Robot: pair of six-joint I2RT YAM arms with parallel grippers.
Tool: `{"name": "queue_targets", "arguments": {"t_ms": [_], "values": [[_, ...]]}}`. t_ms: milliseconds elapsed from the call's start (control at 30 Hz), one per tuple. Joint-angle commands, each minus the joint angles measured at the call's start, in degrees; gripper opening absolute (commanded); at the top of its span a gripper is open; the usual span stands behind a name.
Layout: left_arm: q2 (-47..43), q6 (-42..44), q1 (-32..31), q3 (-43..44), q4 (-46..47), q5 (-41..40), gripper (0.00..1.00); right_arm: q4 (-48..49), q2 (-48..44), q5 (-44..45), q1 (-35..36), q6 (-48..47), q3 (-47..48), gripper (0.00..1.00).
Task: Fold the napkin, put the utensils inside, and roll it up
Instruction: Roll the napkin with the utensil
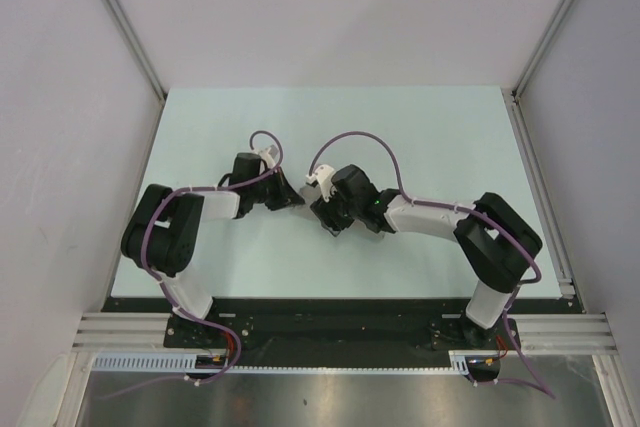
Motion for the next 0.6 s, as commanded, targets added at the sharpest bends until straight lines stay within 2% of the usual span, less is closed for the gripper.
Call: {"name": "queue_targets", "arguments": {"t_ms": [0, 333, 467, 567], "values": [[0.78, 1.43, 0.43, 2.33, -0.93, -0.98, 0.00, 2.39, 2.09, -1.08, -1.42, -0.33, 0.12, 0.63], [0.87, 1.17, 0.52, 4.52, -1.37, -1.16, 0.00, 2.30, 6.31, -7.32, -4.85, -0.51, -1.11, 0.59], [1.04, 1.17, 0.52, 5.93, -2.16, -1.07, 0.01, 1.60, 7.37, -7.33, -4.77, -0.33, -1.54, 0.58], [1.66, 1.34, 0.52, 6.72, -2.51, -0.72, 0.10, 1.08, 8.07, -7.15, -4.85, 0.37, -1.63, 0.50]]}}
